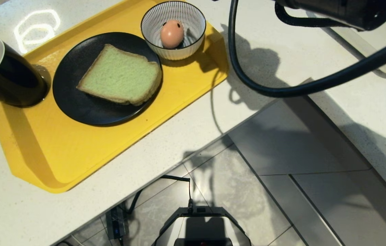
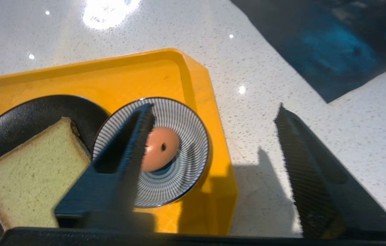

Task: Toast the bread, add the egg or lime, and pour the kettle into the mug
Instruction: Pick up the kettle

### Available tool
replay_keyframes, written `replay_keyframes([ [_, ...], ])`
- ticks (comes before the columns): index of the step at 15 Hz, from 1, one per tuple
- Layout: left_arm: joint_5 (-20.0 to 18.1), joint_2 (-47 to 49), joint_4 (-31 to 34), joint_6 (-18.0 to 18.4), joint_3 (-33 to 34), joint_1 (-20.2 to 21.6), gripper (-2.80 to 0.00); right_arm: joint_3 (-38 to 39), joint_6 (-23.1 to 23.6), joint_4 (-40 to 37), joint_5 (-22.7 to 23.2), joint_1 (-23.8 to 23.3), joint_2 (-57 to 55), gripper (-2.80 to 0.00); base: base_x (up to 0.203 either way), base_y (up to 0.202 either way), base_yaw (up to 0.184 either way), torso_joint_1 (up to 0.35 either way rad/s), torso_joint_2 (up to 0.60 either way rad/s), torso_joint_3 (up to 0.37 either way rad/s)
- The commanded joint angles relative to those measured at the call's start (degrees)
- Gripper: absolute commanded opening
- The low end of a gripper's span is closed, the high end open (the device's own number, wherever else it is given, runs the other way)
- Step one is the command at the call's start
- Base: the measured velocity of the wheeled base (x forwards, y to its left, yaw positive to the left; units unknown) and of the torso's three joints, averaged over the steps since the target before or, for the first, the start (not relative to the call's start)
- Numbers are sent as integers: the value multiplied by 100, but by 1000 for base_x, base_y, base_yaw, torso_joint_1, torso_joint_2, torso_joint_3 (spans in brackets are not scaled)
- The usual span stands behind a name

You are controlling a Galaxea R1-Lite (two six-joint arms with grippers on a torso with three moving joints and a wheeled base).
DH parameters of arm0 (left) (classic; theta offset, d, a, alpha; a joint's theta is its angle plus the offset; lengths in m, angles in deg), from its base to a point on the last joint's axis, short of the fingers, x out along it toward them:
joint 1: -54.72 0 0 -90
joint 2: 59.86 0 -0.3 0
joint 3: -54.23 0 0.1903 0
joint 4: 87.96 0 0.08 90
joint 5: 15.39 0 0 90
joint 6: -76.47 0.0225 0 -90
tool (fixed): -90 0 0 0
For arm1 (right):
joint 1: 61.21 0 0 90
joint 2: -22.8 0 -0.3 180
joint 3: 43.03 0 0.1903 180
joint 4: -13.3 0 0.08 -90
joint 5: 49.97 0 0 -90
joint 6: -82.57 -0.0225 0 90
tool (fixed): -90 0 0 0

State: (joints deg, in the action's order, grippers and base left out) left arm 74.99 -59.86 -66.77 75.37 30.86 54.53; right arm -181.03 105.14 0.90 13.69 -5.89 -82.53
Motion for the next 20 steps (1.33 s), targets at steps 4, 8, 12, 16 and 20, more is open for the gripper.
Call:
replay_keyframes([
  [4,-3,0,-3,-3,79,1,-280,45,11,-7,-78,5,341,-280,0,0,0,0,0,0],
  [8,6,0,-3,-3,79,1,-280,72,4,-16,-341,-2,663,-280,0,0,0,0,0,0],
  [12,1,0,-3,-3,79,1,-280,134,22,-45,-345,6,1136,-280,0,0,0,0,0,0],
  [16,6,0,-3,-3,79,1,-280,684,10,-582,-394,94,2139,-280,0,0,0,0,0,0],
  [20,6,0,-3,-3,79,1,-280,1971,-149,-1273,-408,-458,3293,-280,0,0,0,0,0,0],
])
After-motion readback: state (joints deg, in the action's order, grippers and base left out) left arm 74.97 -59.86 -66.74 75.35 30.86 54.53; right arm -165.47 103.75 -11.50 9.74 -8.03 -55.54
